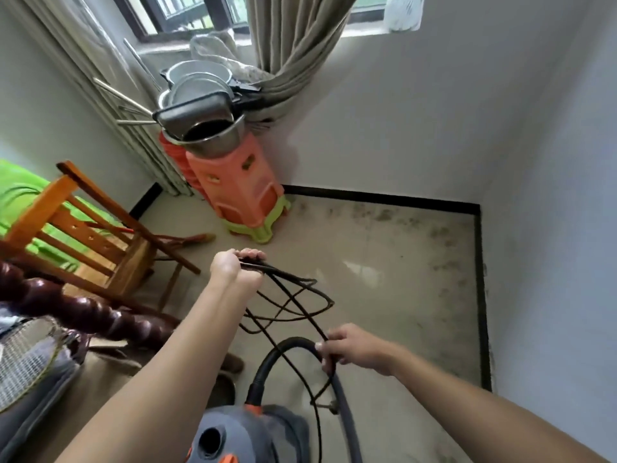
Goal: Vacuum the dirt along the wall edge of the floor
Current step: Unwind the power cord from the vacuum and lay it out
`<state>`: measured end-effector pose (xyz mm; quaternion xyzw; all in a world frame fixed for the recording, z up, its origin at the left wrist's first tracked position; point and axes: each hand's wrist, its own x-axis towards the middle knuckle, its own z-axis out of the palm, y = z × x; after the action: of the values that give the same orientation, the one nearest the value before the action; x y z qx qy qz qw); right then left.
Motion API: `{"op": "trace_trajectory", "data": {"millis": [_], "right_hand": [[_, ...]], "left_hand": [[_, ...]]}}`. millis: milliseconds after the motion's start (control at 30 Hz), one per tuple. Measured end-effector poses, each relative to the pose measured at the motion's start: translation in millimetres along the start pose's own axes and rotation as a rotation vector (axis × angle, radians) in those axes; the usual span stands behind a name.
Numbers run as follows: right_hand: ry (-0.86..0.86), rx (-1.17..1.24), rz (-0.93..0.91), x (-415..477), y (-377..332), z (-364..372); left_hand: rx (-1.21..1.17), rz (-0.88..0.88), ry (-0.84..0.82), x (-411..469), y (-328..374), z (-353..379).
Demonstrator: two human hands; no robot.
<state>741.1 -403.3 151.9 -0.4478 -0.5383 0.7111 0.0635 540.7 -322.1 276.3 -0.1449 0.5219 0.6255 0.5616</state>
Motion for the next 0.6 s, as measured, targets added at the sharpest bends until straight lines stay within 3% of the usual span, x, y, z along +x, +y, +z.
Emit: {"op": "trace_trajectory", "data": {"millis": [133,267,400,600], "right_hand": [[0.072,-0.03,0.141,-24,47,-81],[0.067,-0.076,0.23,-28,64,-127],[0.128,-0.244,0.262,-34,66,-166],[0.461,-0.258,0.197,-22,42,-207]], "left_hand": [[0.068,0.019,0.248,34,-25,-15],[0.033,0.03,0.346,67,-47,-34],[-0.038,0.071,0.436,94,-24,-60],[0.005,0.109,0.433,117,-6,-81]]}}
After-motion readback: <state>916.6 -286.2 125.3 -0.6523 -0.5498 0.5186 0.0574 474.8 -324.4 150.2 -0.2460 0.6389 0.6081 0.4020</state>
